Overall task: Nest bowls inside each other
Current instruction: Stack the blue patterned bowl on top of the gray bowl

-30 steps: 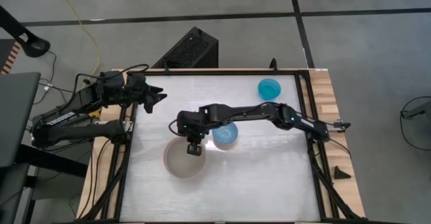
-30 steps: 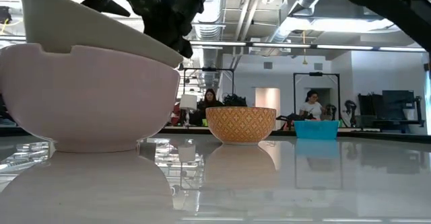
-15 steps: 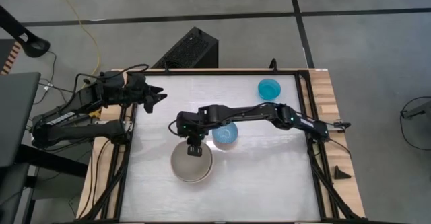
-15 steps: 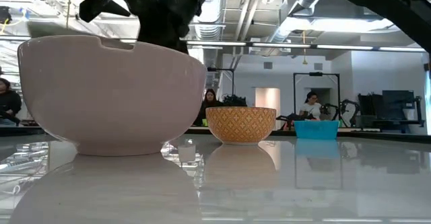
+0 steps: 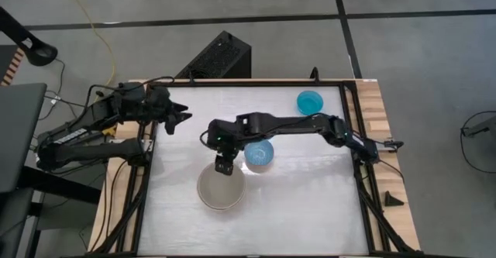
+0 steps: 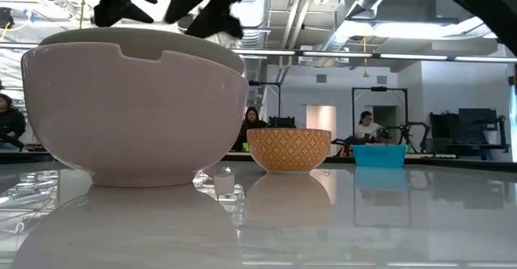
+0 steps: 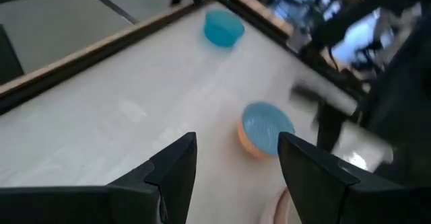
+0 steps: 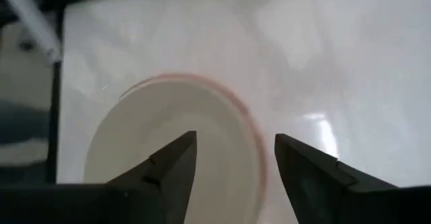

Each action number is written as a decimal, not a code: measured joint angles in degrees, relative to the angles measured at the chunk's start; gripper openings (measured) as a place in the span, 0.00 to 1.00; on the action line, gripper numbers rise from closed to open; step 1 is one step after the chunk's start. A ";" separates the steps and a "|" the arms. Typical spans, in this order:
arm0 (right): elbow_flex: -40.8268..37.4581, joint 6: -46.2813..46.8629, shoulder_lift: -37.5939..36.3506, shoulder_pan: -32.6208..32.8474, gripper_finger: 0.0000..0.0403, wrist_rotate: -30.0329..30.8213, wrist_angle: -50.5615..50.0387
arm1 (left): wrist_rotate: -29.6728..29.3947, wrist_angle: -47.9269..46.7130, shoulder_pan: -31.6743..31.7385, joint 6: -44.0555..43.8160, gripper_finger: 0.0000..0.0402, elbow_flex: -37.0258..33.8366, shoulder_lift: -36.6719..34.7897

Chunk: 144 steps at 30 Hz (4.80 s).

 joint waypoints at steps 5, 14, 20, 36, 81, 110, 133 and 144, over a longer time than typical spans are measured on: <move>0.02 3.45 -6.58 0.39 0.55 10.18 -5.13 | 6.50 -0.92 -0.02 4.56 0.49 0.00 3.04; 0.07 11.53 -13.90 1.00 0.52 22.12 -23.67 | 13.90 -0.07 0.00 13.13 0.49 0.00 10.27; -0.47 13.59 -14.26 3.56 0.52 23.14 -26.38 | 17.88 -0.06 -0.02 17.16 0.49 0.00 14.28; -22.34 3.77 -14.79 8.50 0.52 13.82 -14.69 | 17.27 5.21 0.00 13.08 0.49 0.00 15.15; -56.35 -2.47 -19.00 -3.77 0.10 -8.82 15.88 | 13.31 6.07 -0.02 6.65 0.49 0.00 15.15; -56.63 9.77 -35.02 0.43 0.10 -14.70 53.25 | 3.29 10.92 9.93 4.11 0.49 0.07 11.87; -20.93 -8.52 -4.96 8.40 0.10 -12.85 17.82 | 7.25 11.03 15.17 -0.30 0.49 0.07 10.27; -5.13 -13.76 6.30 10.94 0.10 -9.59 3.36 | 7.45 11.00 15.17 -0.32 0.49 0.07 10.27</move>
